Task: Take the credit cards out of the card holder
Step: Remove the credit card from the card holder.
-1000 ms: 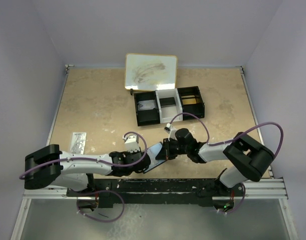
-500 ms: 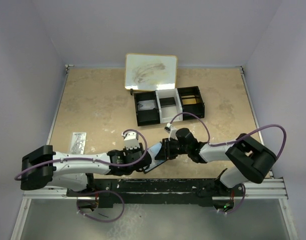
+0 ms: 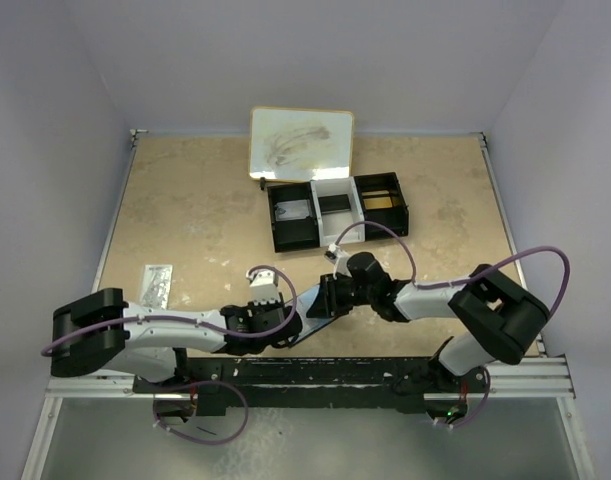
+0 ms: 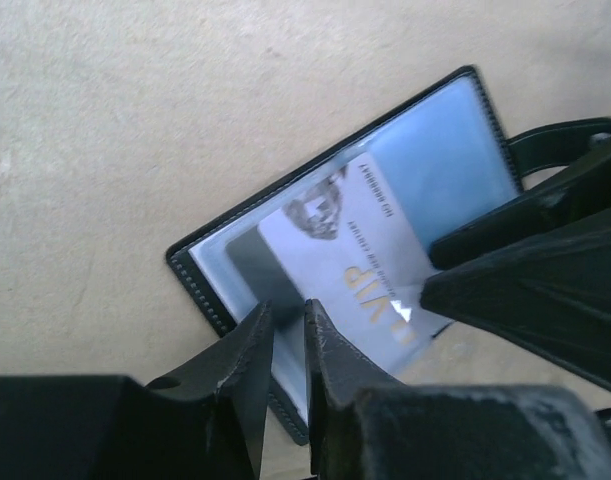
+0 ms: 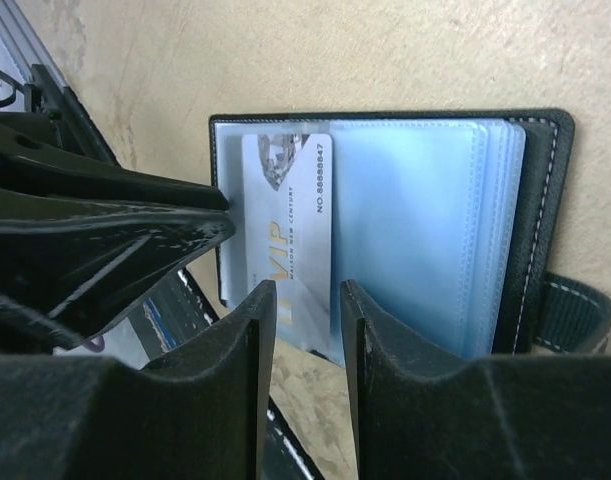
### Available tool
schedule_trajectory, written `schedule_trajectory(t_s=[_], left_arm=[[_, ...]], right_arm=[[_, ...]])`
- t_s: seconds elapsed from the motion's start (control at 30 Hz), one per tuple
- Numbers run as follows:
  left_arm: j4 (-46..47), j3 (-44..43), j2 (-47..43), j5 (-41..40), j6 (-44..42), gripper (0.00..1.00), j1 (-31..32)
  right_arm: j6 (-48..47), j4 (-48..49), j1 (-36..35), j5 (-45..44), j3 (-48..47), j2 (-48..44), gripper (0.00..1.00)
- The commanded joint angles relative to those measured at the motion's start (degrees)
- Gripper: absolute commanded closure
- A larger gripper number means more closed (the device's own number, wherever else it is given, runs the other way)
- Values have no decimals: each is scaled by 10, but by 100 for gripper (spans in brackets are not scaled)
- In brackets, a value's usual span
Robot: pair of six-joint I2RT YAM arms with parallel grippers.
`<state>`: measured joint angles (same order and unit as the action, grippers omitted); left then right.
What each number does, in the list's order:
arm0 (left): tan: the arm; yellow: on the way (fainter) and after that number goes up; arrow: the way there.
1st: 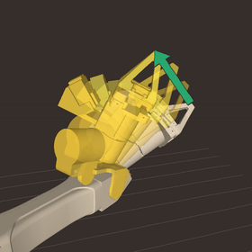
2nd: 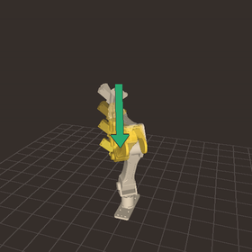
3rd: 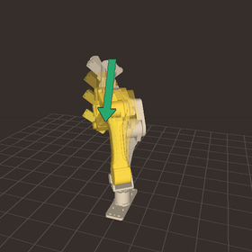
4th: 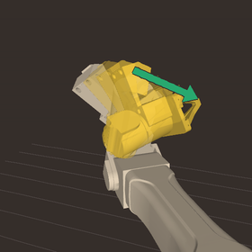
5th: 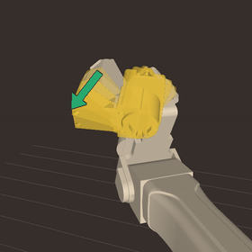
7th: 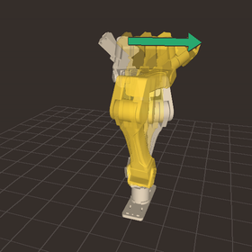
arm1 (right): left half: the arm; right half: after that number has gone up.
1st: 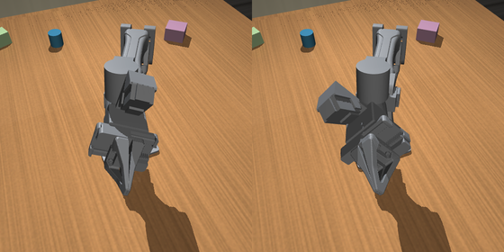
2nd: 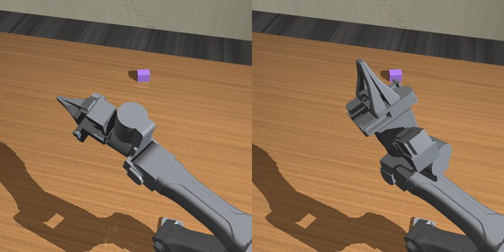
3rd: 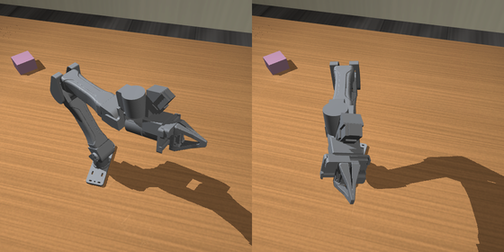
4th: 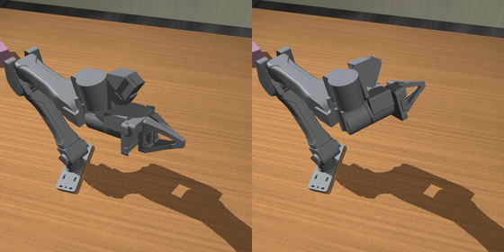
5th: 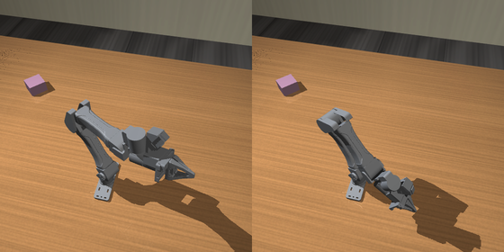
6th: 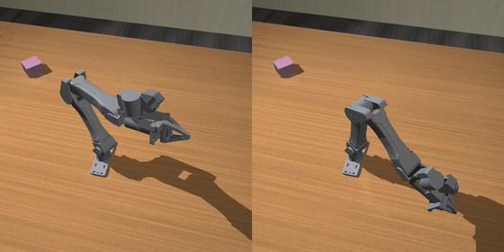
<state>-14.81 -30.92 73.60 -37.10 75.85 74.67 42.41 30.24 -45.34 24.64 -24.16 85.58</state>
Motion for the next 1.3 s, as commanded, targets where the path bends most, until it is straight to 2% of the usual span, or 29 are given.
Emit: schedule_trajectory(t_s=[0.0, 0.23, 0.33, 0.43, 0.53, 0.9, 1.13, 1.27], left_arm=[[-20, 19, 19, 10, 15, 85, 7], [-16, 36, 32, 23, 18, 86, 10], [-41, 29, 43, 16, 27, 87, 10], [-58, 23, 51, 12, 31, 88, 11], [-66, 19, 52, 8, 32, 89, 11], [-85, -3, 41, -2, 27, 90, 14], [-90, -70, 12, -24, -6, 69, 18], [-40, -86, 8, -21, -34, 65, 18]], right_arm=[[-33, -21, 3, -4, -30, 26, 64], [-53, -19, 2, 19, -57, 54, 67], [-49, -8, 2, 25, -55, 53, 76], [-34, 1, 2, 20, -47, 50, 94], [-18, 3, 2, -3, -37, 40, 100], [17, 5, 18, -55, 12, -2, 100], [18, 21, 19, -39, 11, 17, 100], [20, 24, 18, -38, 11, 21, 100]])
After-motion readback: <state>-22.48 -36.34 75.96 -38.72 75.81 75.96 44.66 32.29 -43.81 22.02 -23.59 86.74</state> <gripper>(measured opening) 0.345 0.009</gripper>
